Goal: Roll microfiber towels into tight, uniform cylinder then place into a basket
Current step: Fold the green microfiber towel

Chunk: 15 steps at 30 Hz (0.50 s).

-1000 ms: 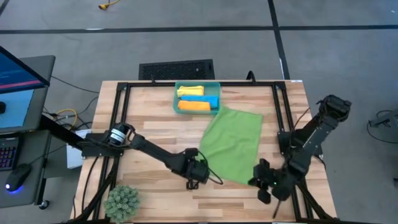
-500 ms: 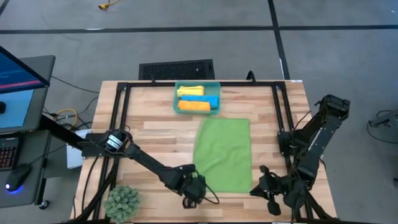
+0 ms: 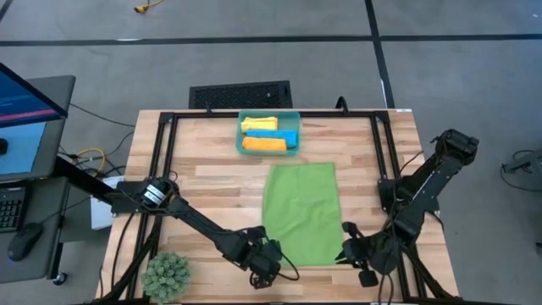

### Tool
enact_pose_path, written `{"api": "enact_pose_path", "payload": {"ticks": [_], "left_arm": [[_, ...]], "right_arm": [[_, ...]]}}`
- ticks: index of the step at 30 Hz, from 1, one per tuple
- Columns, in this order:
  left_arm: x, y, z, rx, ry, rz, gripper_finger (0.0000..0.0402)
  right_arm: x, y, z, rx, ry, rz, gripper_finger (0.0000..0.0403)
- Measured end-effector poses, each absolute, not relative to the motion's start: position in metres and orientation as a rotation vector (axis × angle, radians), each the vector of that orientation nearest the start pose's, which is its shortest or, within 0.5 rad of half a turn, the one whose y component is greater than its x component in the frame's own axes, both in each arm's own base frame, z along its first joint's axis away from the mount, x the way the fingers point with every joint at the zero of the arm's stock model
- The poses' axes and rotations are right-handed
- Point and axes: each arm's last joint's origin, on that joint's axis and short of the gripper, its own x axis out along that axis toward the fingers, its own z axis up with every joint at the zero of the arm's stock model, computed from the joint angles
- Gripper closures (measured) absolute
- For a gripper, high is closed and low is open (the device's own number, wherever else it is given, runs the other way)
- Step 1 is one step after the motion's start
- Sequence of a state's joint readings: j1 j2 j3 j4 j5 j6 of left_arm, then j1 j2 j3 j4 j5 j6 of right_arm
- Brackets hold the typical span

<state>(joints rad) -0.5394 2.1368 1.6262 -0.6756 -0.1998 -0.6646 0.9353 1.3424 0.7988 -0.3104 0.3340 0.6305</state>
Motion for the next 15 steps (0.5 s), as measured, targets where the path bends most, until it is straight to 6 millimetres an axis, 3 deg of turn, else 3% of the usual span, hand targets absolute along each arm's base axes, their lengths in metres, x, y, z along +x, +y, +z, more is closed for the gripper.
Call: {"api": "enact_pose_path", "payload": {"ticks": [7, 15], "left_arm": [[0.38, -0.219, 0.17, -0.176, 1.147, 0.109, 0.0401], [0.381, -0.219, 0.17, -0.201, 1.145, 0.125, 0.0401]], "right_arm": [[0.156, 0.212, 0.197, -0.007, 0.928, 0.319, 0.0272], [0.157, 0.226, 0.155, -0.152, 1.039, 0.289, 0.0201]]}}
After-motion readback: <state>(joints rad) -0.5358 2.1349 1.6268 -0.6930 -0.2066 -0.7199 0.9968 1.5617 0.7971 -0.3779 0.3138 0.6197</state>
